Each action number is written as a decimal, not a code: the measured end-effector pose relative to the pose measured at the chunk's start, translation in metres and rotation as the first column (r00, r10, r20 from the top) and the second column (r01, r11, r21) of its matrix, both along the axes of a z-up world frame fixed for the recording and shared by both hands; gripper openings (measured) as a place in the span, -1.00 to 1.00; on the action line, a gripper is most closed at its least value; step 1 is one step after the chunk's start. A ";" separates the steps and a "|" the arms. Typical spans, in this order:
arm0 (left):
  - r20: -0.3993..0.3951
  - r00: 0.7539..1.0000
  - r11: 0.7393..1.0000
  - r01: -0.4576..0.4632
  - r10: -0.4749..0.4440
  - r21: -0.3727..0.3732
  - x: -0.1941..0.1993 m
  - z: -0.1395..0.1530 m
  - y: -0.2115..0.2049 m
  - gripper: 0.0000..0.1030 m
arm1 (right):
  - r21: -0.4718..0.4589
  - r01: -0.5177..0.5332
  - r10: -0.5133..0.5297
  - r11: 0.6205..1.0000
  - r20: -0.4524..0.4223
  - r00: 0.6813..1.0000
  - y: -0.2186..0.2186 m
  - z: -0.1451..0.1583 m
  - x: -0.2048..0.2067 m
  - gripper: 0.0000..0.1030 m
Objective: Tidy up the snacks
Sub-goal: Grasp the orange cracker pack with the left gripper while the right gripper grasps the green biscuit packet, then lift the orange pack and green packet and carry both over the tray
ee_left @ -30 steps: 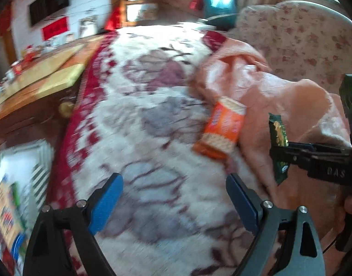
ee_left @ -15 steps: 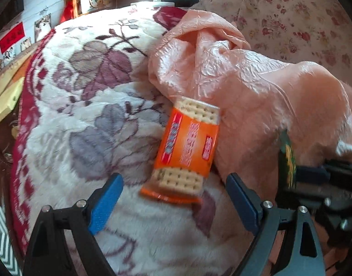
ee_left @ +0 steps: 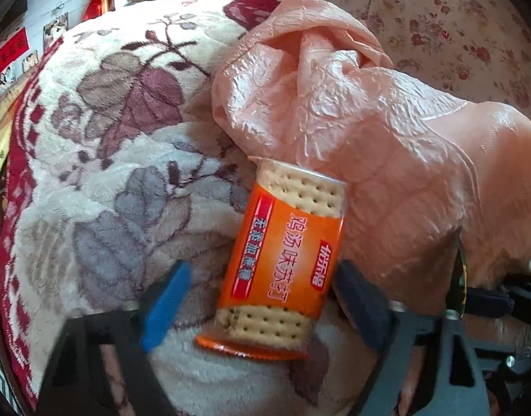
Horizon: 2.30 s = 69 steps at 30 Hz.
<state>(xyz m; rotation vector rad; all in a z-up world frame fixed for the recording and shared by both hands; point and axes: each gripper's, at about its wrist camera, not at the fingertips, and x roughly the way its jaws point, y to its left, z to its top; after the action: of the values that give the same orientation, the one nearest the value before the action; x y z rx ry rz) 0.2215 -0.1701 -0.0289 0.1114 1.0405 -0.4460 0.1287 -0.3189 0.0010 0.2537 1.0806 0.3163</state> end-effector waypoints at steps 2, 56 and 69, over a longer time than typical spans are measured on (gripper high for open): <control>-0.018 1.000 1.000 0.014 -0.014 -0.008 0.001 -0.003 -0.004 0.17 | 0.003 0.003 -0.003 1.000 -0.002 1.000 -0.001 0.000 0.000 -0.16; 0.123 0.905 0.911 -0.412 0.407 0.017 -0.176 0.045 0.161 0.09 | -0.016 -0.304 0.304 0.953 -0.005 0.953 0.127 -0.011 -0.048 -0.16; 0.161 0.831 0.842 -0.539 0.533 -0.007 -0.214 0.063 0.229 0.09 | -0.037 -0.456 0.458 0.889 0.030 0.889 0.208 0.014 -0.059 -0.16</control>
<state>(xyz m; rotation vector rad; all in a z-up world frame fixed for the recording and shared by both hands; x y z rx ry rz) 0.0076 0.0585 0.0342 -0.1136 0.8766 0.0989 0.0696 -0.1104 0.0147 -0.0396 1.1000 0.7261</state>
